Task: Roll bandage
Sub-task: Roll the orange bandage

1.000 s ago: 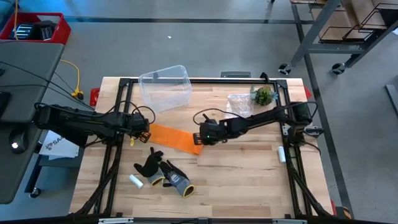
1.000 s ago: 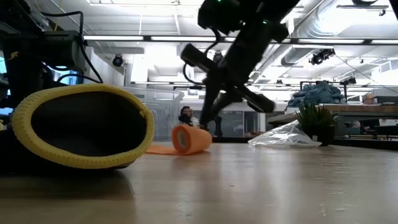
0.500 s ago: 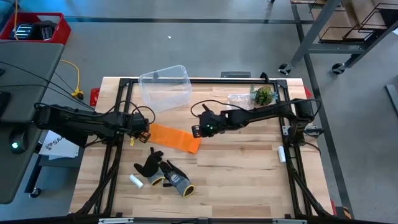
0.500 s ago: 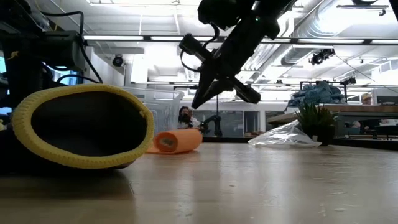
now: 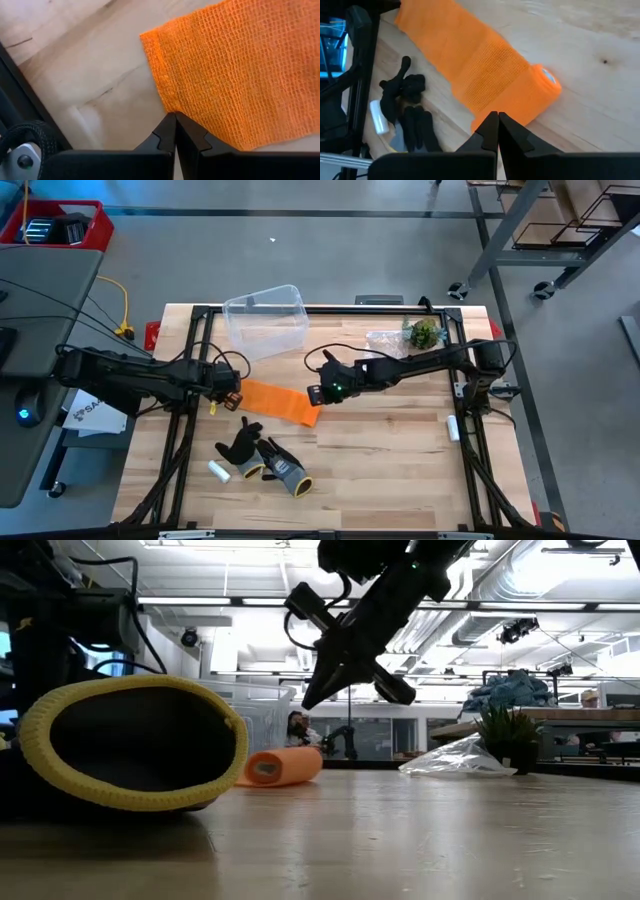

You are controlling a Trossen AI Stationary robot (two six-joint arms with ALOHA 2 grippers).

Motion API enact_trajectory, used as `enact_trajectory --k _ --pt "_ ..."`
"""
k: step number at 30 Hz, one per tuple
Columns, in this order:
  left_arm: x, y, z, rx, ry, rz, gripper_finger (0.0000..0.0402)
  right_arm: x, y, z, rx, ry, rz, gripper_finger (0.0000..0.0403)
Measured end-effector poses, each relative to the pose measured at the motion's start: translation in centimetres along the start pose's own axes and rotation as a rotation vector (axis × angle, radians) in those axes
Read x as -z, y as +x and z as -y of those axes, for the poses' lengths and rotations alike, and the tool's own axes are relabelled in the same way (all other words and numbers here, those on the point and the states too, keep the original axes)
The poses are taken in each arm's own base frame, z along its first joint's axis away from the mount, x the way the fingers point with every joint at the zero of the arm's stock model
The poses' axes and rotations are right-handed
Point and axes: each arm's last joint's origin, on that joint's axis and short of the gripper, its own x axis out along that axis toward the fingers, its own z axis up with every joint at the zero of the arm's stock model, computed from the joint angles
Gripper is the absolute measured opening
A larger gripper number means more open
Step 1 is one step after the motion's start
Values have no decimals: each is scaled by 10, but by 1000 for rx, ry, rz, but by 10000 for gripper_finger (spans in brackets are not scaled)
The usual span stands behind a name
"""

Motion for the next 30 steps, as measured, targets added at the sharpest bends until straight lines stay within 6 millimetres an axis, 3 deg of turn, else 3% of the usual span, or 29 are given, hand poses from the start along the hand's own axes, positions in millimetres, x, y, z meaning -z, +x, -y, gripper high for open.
enact_trajectory --k 11,19,30 --pt "-9 -16 3 -18 -39 52 72 4 0 -1 -9 -33 -24 0" --pt "-23 -39 17 129 -73 85 127 7 0 -10 -98 -13 -61 0" --pt "-28 -48 19 167 -33 105 141 2 54 -9 -110 55 -55 0"
